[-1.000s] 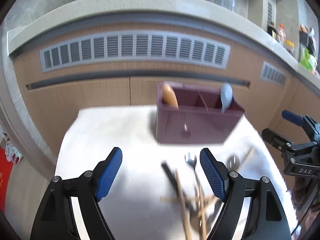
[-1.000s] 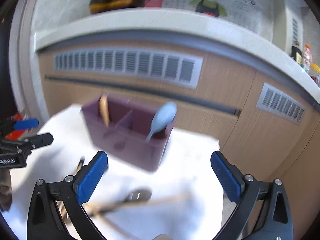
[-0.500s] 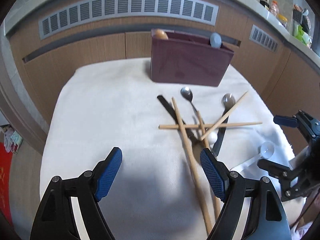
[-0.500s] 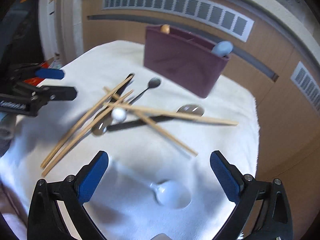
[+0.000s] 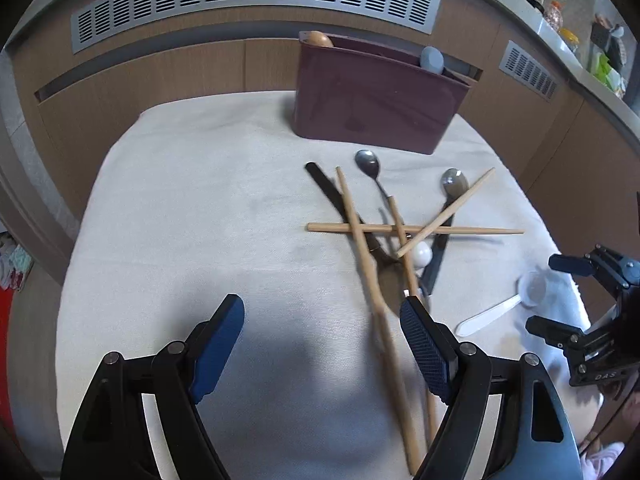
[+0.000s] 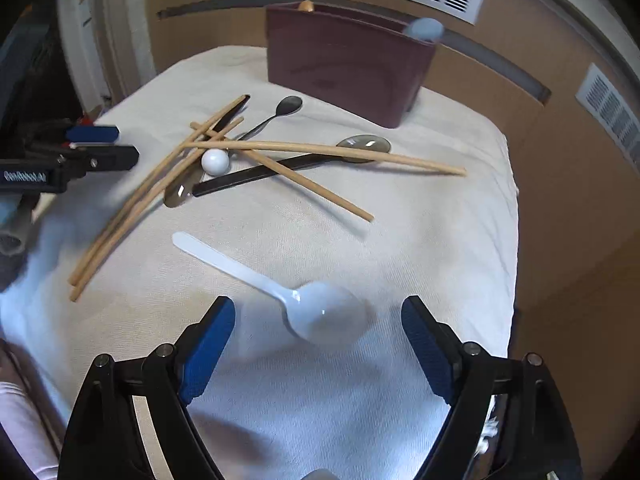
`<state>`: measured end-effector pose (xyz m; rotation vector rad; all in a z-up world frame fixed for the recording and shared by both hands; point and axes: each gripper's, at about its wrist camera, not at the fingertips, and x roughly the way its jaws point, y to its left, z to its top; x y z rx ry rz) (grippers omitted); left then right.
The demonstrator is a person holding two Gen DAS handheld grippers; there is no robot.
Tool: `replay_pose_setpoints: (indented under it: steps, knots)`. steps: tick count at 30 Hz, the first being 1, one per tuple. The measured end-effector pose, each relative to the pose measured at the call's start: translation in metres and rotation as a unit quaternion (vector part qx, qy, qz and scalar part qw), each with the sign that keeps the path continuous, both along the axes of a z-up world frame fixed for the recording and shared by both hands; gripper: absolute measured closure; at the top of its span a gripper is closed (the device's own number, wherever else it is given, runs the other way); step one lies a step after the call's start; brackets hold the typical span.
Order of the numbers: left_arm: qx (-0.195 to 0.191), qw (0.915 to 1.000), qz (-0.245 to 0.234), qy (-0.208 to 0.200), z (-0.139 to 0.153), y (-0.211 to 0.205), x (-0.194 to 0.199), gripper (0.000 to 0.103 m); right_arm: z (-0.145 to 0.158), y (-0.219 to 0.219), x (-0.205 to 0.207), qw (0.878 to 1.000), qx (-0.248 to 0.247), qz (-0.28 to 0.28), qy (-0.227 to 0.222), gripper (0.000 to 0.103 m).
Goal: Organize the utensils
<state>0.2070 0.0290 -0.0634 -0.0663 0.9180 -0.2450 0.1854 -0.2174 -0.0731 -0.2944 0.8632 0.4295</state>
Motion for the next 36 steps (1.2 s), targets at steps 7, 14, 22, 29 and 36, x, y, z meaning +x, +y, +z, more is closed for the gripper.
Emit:
replay_pose_setpoints:
  steps: [7, 14, 22, 29, 36]
  knots:
    - [-0.014, 0.9988, -0.036, 0.030, -0.009, -0.024, 0.021, 0.061, -0.012, -0.004, -0.006, 0.990, 0.097, 0.009, 0.100, 0.066]
    - [0.022, 0.9988, -0.035, 0.023, -0.010, -0.036, 0.026, 0.066, -0.012, 0.000, 0.020, 0.988, 0.122, -0.030, 0.090, 0.068]
    - [0.027, 0.9989, -0.014, 0.036, -0.013, -0.016, 0.019, 0.066, -0.007, 0.016, 0.063, 0.987, 0.103, -0.105, 0.070, 0.067]
    - [-0.001, 0.9992, -0.007, 0.039, -0.009, -0.008, 0.019, 0.065, -0.009, 0.018, 0.093, 0.975, 0.060, -0.212, 0.027, 0.021]
    - [-0.020, 0.9982, 0.008, 0.056, -0.014, -0.005, 0.033, 0.063, -0.012, 0.028, 0.102, 0.981, 0.047, -0.190, 0.000, 0.029]
